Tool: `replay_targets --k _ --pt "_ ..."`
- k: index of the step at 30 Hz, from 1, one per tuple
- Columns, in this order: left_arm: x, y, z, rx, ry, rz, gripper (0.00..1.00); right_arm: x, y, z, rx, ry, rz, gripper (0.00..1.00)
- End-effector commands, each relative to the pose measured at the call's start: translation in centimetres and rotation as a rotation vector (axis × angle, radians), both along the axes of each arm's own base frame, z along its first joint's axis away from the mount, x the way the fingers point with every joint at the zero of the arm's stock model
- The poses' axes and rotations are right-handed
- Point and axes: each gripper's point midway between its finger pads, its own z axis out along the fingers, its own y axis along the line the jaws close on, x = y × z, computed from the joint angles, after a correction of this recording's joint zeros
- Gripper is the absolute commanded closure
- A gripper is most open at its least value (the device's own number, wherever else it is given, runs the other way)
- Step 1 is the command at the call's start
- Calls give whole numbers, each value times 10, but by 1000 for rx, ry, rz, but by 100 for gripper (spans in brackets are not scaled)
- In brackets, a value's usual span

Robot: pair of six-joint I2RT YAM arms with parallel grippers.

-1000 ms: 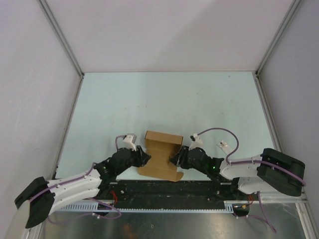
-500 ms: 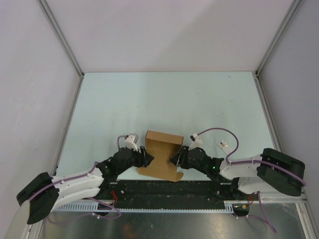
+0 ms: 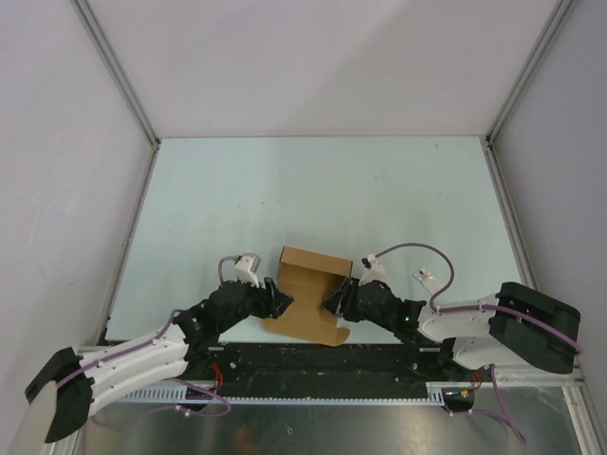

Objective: Fold the paper box

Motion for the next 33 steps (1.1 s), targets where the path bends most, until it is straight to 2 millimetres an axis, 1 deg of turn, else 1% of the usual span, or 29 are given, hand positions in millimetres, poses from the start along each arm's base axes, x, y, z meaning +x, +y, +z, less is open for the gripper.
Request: replay_targets --k 1,5,12,14,16,18,24,33 --pt "-4 -13 36 -69 -45 -60 31 3 8 9 21 -9 2 56" --pt "-7 -14 40 -95 -46 -67 30 3 7 8 16 -7 1 56" --pt "-6 -10 33 -51 -34 -60 30 3 7 8 17 -6 2 56" --pt "-5 -8 29 -28 -30 -56 28 3 7 8 17 -6 2 56" --pt "-4 -7 29 -22 -30 -52 23 4 7 8 17 -6 0 56" --pt "-5 -8 32 -22 -34 -57 21 3 7 8 15 -6 2 56" --pt "-5 -9 41 -38 -46 -63 21 3 7 7 14 -3 1 56" --pt "-11 -13 44 -64 -33 -91 23 3 6 6 11 -2 0 56"
